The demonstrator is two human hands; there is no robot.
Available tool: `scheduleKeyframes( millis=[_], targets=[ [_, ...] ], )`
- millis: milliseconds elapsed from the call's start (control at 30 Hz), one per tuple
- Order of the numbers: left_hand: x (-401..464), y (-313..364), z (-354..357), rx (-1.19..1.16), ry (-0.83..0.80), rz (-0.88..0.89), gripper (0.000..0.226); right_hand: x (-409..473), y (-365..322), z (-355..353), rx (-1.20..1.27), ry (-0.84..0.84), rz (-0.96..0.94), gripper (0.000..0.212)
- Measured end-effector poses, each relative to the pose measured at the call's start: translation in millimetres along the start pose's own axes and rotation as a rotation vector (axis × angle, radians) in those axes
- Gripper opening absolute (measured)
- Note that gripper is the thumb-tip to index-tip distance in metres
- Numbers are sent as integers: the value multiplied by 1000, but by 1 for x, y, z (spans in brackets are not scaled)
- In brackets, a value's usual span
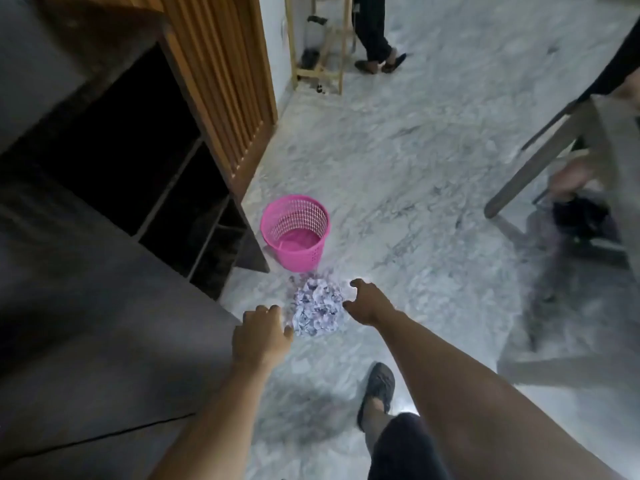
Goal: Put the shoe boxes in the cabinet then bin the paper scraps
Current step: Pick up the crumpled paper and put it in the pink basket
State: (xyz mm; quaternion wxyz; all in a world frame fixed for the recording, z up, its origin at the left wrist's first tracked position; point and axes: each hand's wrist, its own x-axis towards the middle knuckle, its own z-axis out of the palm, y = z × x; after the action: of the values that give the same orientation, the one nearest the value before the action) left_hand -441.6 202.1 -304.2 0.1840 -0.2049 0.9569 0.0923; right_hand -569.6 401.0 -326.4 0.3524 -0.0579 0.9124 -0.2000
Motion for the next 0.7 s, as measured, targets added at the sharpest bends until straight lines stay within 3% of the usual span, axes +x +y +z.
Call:
scheduleKeyframes(
  millis=[167, 300, 467, 567, 700],
  targets=[
    [69, 22, 132, -79, -323, -112, 39, 114, 92, 54, -22, -131, 122, 62],
    [154, 29, 245, -127, -436, -65, 45, 225, 150, 129, -63, -157, 109, 58],
    [276, 3, 406, -210, -364, 2, 64, 361, 198, 237, -96, -108, 42, 56],
    [362, -29, 492, -178, -218, 87, 84, 443, 214, 304, -104, -13, -25, 59],
    [460, -61, 572, -198, -83, 161, 103, 533, 226, 374, -208, 137, -74, 78]
  ],
)
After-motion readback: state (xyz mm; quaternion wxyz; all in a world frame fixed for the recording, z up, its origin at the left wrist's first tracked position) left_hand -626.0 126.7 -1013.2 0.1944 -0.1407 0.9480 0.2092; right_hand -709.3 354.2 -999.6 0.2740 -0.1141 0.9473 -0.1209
